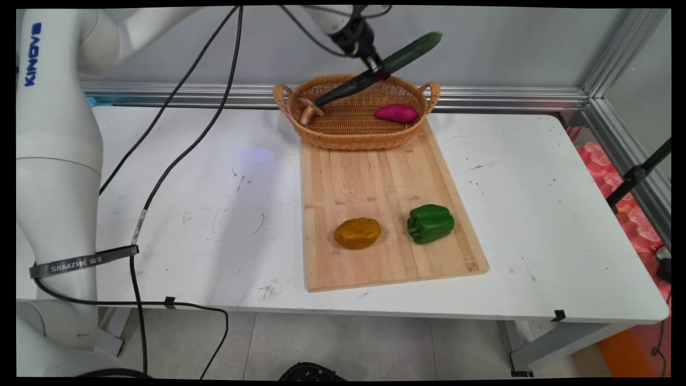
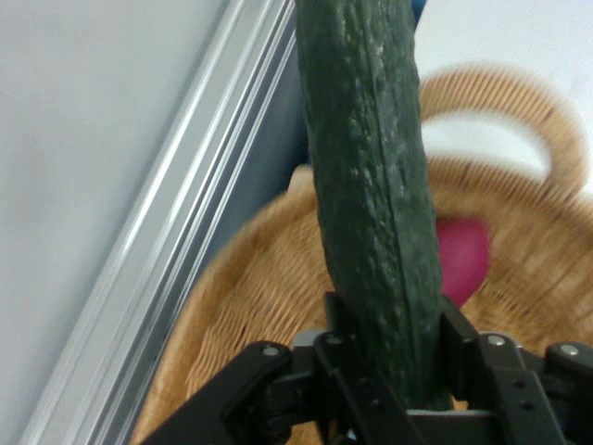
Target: Place the picked object on the cutting board
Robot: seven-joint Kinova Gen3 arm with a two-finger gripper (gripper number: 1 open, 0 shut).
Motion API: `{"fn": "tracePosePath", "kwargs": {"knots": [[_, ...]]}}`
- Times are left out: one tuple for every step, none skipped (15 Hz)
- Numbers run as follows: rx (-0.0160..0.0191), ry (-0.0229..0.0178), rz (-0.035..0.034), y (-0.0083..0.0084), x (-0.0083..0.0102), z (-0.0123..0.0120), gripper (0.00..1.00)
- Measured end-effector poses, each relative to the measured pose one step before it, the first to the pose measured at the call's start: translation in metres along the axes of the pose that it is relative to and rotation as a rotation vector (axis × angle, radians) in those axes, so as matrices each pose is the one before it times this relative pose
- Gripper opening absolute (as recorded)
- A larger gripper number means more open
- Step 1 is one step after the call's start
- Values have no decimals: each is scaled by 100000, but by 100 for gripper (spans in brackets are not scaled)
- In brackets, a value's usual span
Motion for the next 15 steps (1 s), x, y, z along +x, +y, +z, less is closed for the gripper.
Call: {"fn": "tracePosePath", "kwargs": {"knots": [[-553,1080,-27,592,1186,-698,0],[-587,841,-250,544,966,-596,0],[-836,727,-250,644,922,-526,0],[-1300,573,-695,824,977,-606,0],[-849,210,-319,540,505,-311,0],[-1657,59,-895,928,678,-465,0],[-2051,-169,-1155,1206,625,-542,0],[-1540,-270,-920,956,330,-373,0],[-1319,-232,-924,984,220,-334,0],[-1577,-523,-586,1246,123,-296,0],[-1624,-857,-185,1384,-71,-285,0],[-1155,-792,101,1001,-187,-165,0],[-1045,-845,151,927,-272,-107,0],[-1141,-1123,263,1061,-457,-88,0],[-1038,-1204,21,967,-591,-9,0]]}}
